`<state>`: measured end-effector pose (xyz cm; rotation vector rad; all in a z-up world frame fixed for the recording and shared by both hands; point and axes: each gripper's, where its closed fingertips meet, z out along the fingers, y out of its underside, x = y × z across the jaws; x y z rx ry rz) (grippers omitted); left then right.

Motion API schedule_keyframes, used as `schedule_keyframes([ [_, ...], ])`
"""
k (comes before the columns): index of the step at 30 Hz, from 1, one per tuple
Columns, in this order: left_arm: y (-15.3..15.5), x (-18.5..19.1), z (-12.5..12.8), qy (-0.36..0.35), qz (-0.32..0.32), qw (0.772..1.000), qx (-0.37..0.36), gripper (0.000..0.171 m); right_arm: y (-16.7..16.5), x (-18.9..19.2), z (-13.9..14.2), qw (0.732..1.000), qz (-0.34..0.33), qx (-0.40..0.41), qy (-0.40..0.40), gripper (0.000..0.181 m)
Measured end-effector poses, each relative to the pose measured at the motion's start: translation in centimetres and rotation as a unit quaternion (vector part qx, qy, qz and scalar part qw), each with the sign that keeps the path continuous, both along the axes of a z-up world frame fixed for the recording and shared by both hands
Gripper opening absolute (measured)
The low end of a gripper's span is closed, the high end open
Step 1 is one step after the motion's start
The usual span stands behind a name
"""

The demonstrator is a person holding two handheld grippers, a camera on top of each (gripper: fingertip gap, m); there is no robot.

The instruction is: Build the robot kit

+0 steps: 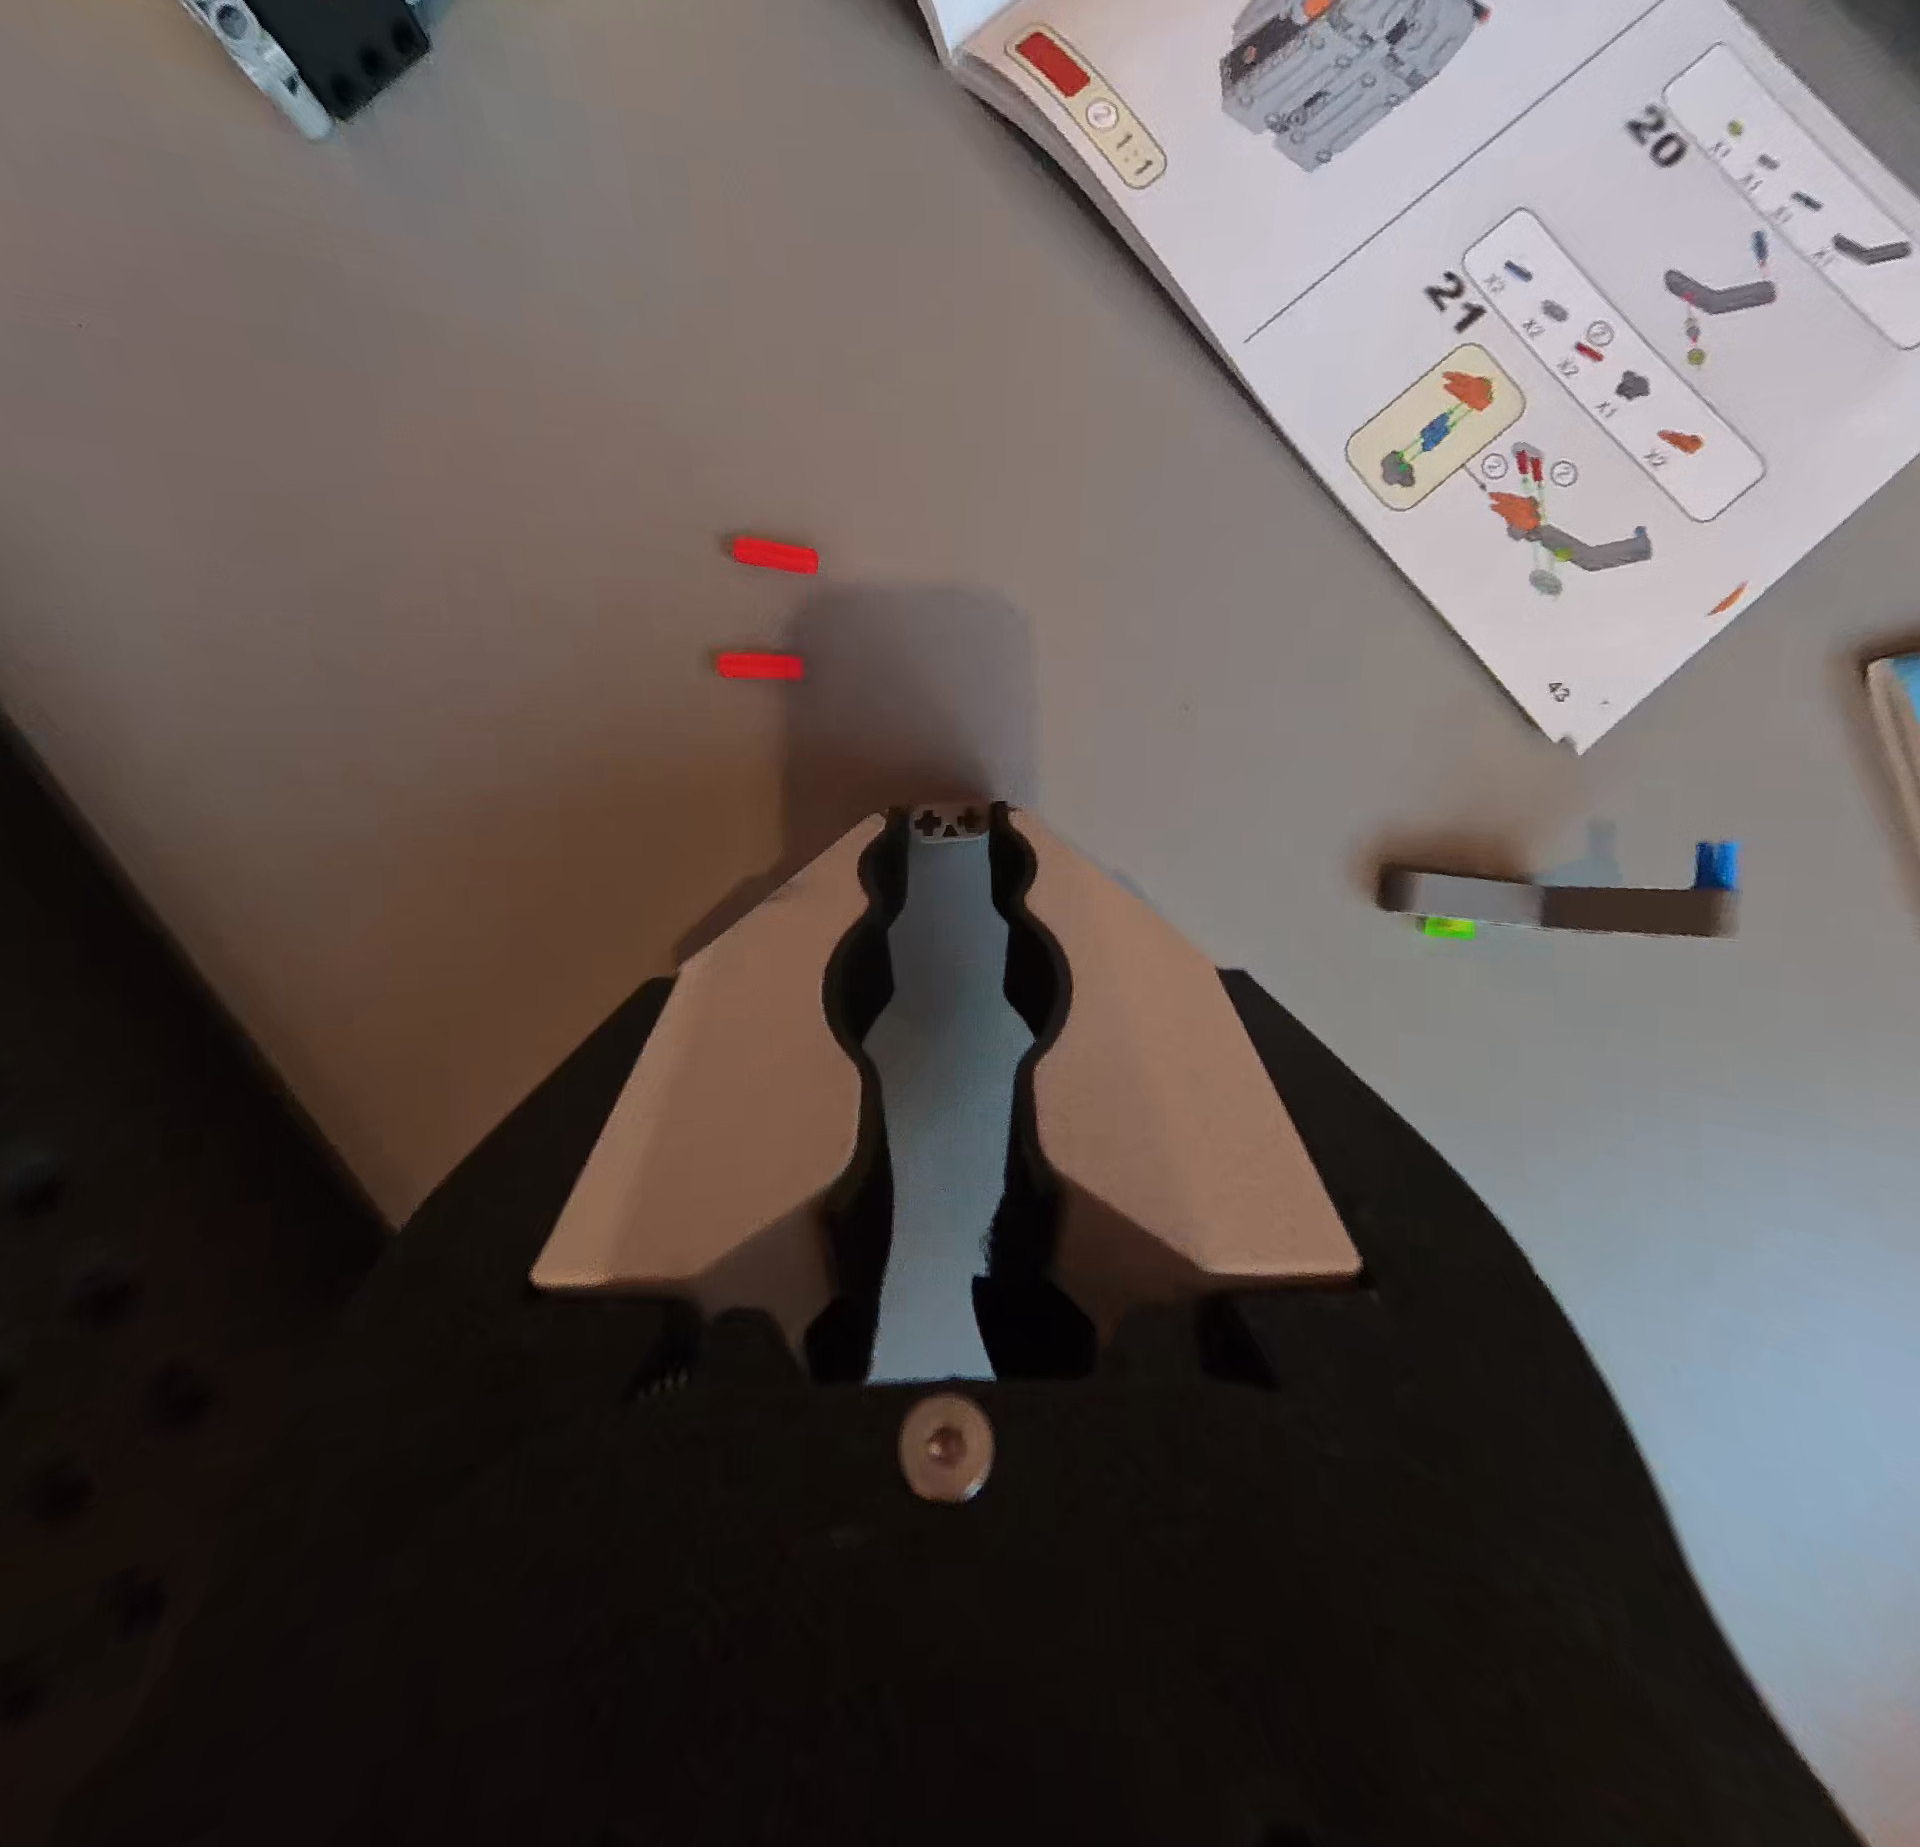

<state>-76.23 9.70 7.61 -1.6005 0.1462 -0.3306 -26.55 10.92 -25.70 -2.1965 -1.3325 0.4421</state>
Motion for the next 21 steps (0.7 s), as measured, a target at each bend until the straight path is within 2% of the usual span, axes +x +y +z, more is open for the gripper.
schedule_keyframes([
  [1,0.2,-1.0,-0.9,0.012,0.023,0.999,-0.022,0.048,0.1,-0.1,0.0,1.0,0.001,-0.004,0.001,0.016],
  [3,0.4,-2.0,-3.4,0.051,0.045,0.994,-0.088,0.046,0.2,-0.6,0.1,1.0,0.007,-0.006,0.002,0.034],
  [6,0.9,-0.7,-8.1,0.098,0.003,0.975,-0.201,0.04,0.1,-1.6,1.3,1.0,0.03,0.002,0.006,0.039],
  [8,1.7,1.1,-10.4,0.131,-0.033,0.959,-0.248,0.031,0.7,-2.3,3.0,0.999,0.035,0.027,0.016,0.039],
  [12,3.6,3.9,-14.5,0.195,-0.075,0.919,-0.335,0.031,2.2,-5.1,8.9,0.993,0.058,0.09,0.059,0.039],
  [15,4.6,5.0,-14.4,0.19,-0.081,0.922,-0.328,0.024,3.4,-9.3,14.3,0.984,0.091,0.125,0.095,0.042],
  [17,5.0,4.0,-13.1,0.181,-0.046,0.935,-0.3,0.025,3.8,-13.1,17.1,0.978,0.12,0.124,0.118,0.054],
  [21,3.9,0.8,-9.5,0.122,0.012,0.964,-0.234,0.037,3.6,-21.5,18.9,0.967,0.214,0.087,0.111,0.05],
])
